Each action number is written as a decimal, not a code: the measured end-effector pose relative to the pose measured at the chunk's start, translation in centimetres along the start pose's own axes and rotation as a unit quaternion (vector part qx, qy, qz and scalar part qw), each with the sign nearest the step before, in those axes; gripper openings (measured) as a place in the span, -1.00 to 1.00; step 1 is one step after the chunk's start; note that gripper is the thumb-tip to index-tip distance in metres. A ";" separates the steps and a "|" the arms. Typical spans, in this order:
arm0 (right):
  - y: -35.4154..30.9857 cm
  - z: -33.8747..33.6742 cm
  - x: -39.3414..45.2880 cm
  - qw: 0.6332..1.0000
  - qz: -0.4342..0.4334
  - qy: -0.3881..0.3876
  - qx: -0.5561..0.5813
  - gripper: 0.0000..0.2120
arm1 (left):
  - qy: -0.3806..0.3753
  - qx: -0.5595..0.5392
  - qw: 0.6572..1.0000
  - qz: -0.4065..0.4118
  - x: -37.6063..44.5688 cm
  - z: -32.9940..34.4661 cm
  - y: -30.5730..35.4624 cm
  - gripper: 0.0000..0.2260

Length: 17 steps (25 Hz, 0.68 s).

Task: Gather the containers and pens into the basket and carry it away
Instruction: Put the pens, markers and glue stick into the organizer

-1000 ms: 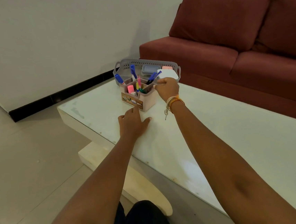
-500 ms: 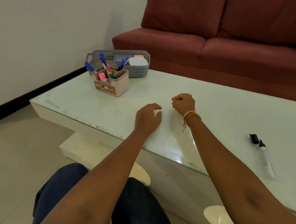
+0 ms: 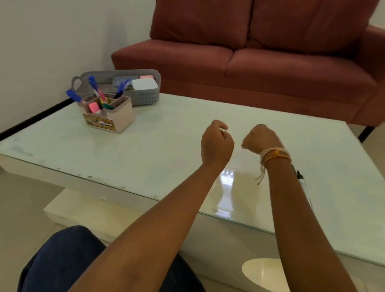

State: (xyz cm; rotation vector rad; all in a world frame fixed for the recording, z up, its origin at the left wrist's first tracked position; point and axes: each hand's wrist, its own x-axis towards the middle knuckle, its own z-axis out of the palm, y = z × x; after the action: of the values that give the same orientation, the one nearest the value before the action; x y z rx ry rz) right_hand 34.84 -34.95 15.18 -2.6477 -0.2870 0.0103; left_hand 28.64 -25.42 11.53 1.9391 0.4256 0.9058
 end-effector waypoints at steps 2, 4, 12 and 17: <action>3.6 -3.7 -0.8 0.996 0.065 -0.062 -0.028 -0.57 | -0.074 -0.012 0.997 -0.018 -2.1 2.5 -0.1 -0.80; 6.0 -6.2 -2.2 0.985 0.094 -0.121 -0.073 -0.55 | -0.183 -0.013 0.983 -0.004 -3.8 4.8 0.4 -0.77; 9.0 -6.6 -3.7 0.926 0.158 -0.307 -0.152 -0.84 | -0.377 0.265 0.848 0.262 -5.5 8.3 1.9 -0.70; 7.6 -6.8 -3.6 0.909 0.142 -0.359 -0.156 -0.78 | -0.335 0.180 0.908 0.175 -4.8 6.9 1.4 -0.83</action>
State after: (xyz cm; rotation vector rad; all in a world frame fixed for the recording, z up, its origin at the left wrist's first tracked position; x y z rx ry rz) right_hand 33.21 -45.38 17.57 -2.8687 -0.1361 1.1334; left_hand 30.43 -33.18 8.61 2.5655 -0.1863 0.3232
